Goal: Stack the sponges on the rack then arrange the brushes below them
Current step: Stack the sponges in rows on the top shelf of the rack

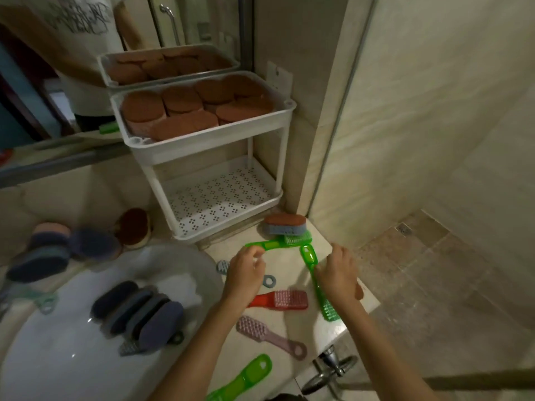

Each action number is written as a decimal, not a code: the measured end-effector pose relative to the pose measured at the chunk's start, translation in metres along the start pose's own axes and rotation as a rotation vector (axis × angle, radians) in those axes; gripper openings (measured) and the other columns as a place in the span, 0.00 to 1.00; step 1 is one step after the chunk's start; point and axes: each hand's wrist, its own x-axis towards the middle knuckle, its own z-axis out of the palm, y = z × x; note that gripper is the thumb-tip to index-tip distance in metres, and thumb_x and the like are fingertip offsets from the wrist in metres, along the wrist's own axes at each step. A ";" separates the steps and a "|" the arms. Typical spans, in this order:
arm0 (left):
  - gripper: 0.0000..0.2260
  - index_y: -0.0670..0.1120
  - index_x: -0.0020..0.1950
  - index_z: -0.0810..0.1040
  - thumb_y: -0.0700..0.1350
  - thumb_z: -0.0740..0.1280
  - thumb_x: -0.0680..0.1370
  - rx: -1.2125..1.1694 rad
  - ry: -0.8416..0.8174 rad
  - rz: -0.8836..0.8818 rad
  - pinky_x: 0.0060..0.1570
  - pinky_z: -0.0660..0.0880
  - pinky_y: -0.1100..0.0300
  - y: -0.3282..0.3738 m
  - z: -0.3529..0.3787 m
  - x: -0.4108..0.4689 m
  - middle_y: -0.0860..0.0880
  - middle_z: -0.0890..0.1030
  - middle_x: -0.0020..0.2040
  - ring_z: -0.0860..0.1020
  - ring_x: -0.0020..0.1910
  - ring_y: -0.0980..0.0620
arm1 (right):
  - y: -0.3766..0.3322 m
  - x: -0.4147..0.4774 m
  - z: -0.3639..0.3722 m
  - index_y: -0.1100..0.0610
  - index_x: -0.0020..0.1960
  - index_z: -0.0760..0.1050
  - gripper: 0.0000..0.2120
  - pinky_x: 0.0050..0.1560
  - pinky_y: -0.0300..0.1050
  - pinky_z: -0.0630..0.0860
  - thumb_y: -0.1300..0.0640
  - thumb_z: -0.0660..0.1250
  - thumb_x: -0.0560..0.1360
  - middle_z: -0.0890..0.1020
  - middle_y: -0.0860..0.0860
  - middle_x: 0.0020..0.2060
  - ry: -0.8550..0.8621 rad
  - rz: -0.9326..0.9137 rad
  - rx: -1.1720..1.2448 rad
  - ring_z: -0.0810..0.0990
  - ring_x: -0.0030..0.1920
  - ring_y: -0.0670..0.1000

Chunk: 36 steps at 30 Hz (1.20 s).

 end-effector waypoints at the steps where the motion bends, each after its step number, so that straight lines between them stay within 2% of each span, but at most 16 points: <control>1: 0.13 0.41 0.59 0.77 0.36 0.59 0.77 0.012 -0.051 -0.023 0.58 0.70 0.58 -0.006 0.010 -0.004 0.43 0.78 0.60 0.76 0.59 0.46 | 0.012 -0.004 0.004 0.60 0.68 0.62 0.27 0.67 0.54 0.63 0.53 0.66 0.73 0.69 0.60 0.64 -0.042 0.052 -0.045 0.67 0.65 0.61; 4: 0.13 0.41 0.58 0.78 0.38 0.59 0.78 0.034 -0.131 -0.069 0.57 0.70 0.58 -0.016 0.025 -0.012 0.42 0.79 0.59 0.76 0.60 0.46 | 0.037 -0.013 0.009 0.57 0.71 0.57 0.32 0.71 0.58 0.59 0.51 0.67 0.73 0.66 0.60 0.67 -0.153 0.180 -0.079 0.64 0.69 0.61; 6: 0.12 0.41 0.58 0.78 0.38 0.58 0.78 0.034 -0.141 -0.082 0.55 0.71 0.58 -0.018 0.029 -0.014 0.43 0.80 0.59 0.77 0.59 0.46 | 0.047 -0.013 0.010 0.58 0.72 0.55 0.33 0.71 0.58 0.59 0.51 0.67 0.73 0.66 0.60 0.68 -0.180 0.198 -0.075 0.64 0.69 0.61; 12: 0.11 0.40 0.56 0.78 0.38 0.59 0.78 -0.060 -0.158 -0.126 0.53 0.72 0.60 -0.017 0.031 -0.012 0.43 0.80 0.57 0.77 0.57 0.47 | 0.051 -0.009 0.006 0.57 0.64 0.64 0.30 0.64 0.56 0.69 0.52 0.73 0.67 0.70 0.60 0.60 -0.119 0.241 0.027 0.69 0.61 0.59; 15: 0.08 0.40 0.54 0.77 0.38 0.62 0.77 -0.239 -0.161 -0.197 0.57 0.75 0.53 -0.014 0.031 -0.010 0.42 0.81 0.54 0.79 0.54 0.44 | 0.040 -0.014 0.002 0.60 0.58 0.66 0.28 0.57 0.51 0.72 0.55 0.74 0.64 0.69 0.59 0.56 0.039 0.106 0.114 0.69 0.55 0.56; 17: 0.11 0.40 0.58 0.74 0.42 0.63 0.78 -0.442 -0.189 -0.272 0.54 0.77 0.50 -0.006 0.028 -0.009 0.44 0.79 0.51 0.79 0.51 0.45 | 0.022 -0.020 -0.002 0.61 0.55 0.67 0.26 0.50 0.43 0.69 0.58 0.75 0.63 0.68 0.56 0.53 0.077 -0.072 0.225 0.68 0.51 0.52; 20: 0.15 0.44 0.63 0.68 0.44 0.65 0.78 -0.750 -0.250 -0.370 0.43 0.78 0.59 0.006 0.021 -0.009 0.47 0.78 0.51 0.78 0.48 0.49 | -0.012 -0.029 -0.004 0.62 0.52 0.68 0.26 0.46 0.37 0.64 0.57 0.76 0.61 0.65 0.51 0.50 0.015 -0.402 0.300 0.67 0.49 0.50; 22: 0.16 0.42 0.63 0.69 0.39 0.66 0.76 -0.841 -0.162 -0.389 0.35 0.80 0.62 0.007 0.014 -0.007 0.43 0.79 0.53 0.80 0.44 0.51 | -0.030 -0.030 -0.002 0.61 0.53 0.69 0.25 0.45 0.34 0.63 0.52 0.74 0.62 0.65 0.49 0.50 -0.087 -0.569 0.312 0.65 0.47 0.47; 24: 0.17 0.40 0.63 0.69 0.37 0.67 0.75 -0.843 -0.002 -0.431 0.34 0.81 0.62 -0.001 0.003 -0.002 0.42 0.77 0.54 0.79 0.41 0.51 | -0.040 -0.024 0.000 0.60 0.55 0.70 0.25 0.46 0.30 0.62 0.44 0.68 0.65 0.68 0.49 0.50 -0.187 -0.679 0.319 0.66 0.48 0.45; 26: 0.18 0.41 0.62 0.70 0.38 0.68 0.74 -0.803 0.114 -0.482 0.47 0.80 0.53 -0.014 -0.009 0.004 0.43 0.77 0.55 0.79 0.46 0.47 | -0.044 -0.009 0.002 0.59 0.57 0.71 0.23 0.49 0.34 0.62 0.44 0.63 0.69 0.73 0.52 0.53 -0.223 -0.656 0.309 0.70 0.53 0.49; 27: 0.17 0.43 0.61 0.71 0.39 0.69 0.74 -0.778 0.142 -0.498 0.54 0.78 0.49 -0.021 -0.015 0.006 0.43 0.78 0.56 0.79 0.50 0.46 | -0.045 0.004 0.006 0.59 0.59 0.72 0.21 0.52 0.38 0.64 0.47 0.64 0.71 0.74 0.54 0.55 -0.193 -0.619 0.289 0.71 0.57 0.52; 29: 0.15 0.44 0.59 0.72 0.41 0.69 0.74 -0.733 0.179 -0.517 0.59 0.76 0.48 -0.032 -0.026 0.005 0.44 0.78 0.56 0.77 0.53 0.46 | -0.049 0.034 0.015 0.61 0.62 0.71 0.21 0.58 0.47 0.67 0.56 0.67 0.72 0.74 0.59 0.61 -0.122 -0.550 0.181 0.71 0.61 0.58; 31: 0.14 0.44 0.59 0.73 0.42 0.69 0.74 -0.702 0.200 -0.527 0.56 0.76 0.51 -0.040 -0.032 0.003 0.45 0.77 0.54 0.76 0.52 0.48 | -0.055 0.064 0.022 0.63 0.64 0.69 0.23 0.63 0.49 0.66 0.57 0.68 0.71 0.72 0.62 0.62 -0.148 -0.509 0.031 0.70 0.63 0.61; 34: 0.08 0.46 0.53 0.73 0.44 0.68 0.75 -0.639 0.225 -0.533 0.49 0.76 0.54 -0.047 -0.038 0.001 0.46 0.78 0.51 0.77 0.50 0.48 | -0.063 0.102 0.028 0.64 0.62 0.69 0.24 0.64 0.51 0.65 0.52 0.68 0.71 0.72 0.62 0.61 -0.201 -0.505 -0.154 0.69 0.63 0.62; 36: 0.07 0.46 0.51 0.73 0.45 0.68 0.75 -0.600 0.243 -0.544 0.49 0.77 0.54 -0.050 -0.042 0.001 0.47 0.78 0.49 0.77 0.50 0.48 | -0.069 0.118 0.028 0.64 0.61 0.68 0.26 0.64 0.50 0.65 0.49 0.67 0.71 0.72 0.62 0.61 -0.254 -0.496 -0.260 0.68 0.64 0.62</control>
